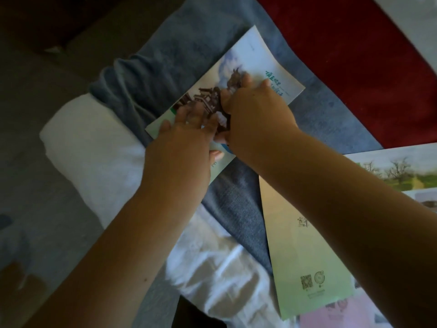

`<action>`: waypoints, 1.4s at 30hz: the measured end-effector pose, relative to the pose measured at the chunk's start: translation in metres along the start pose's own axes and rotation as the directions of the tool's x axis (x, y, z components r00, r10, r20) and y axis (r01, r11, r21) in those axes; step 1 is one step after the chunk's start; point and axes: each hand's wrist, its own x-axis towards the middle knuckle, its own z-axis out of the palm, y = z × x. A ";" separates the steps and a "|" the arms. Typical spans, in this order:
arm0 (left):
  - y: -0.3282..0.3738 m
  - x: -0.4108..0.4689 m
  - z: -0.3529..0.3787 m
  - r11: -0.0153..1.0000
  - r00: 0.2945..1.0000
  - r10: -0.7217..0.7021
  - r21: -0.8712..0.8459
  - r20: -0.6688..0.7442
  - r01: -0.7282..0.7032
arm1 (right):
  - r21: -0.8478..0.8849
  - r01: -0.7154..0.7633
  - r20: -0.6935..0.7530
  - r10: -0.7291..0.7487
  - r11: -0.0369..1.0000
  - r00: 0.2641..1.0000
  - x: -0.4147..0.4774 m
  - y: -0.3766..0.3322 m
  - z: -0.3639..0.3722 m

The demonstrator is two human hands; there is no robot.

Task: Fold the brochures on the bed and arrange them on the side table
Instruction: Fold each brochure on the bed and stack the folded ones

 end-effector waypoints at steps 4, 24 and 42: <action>0.006 0.003 0.001 0.996 0.998 -0.040 0.080 0.047 0.037 | 0.005 -0.044 -0.014 0.044 0.999 0.999 0.003 -0.002 0.006; 0.040 -0.041 0.018 0.996 0.993 0.041 0.081 -0.108 -0.032 | 0.293 0.079 -0.222 -0.013 0.953 0.975 -0.059 0.039 0.030; 0.243 -0.074 0.095 0.888 0.921 0.388 0.277 -0.023 -0.367 | 0.423 -0.527 -0.274 0.658 0.737 0.701 -0.248 0.287 0.155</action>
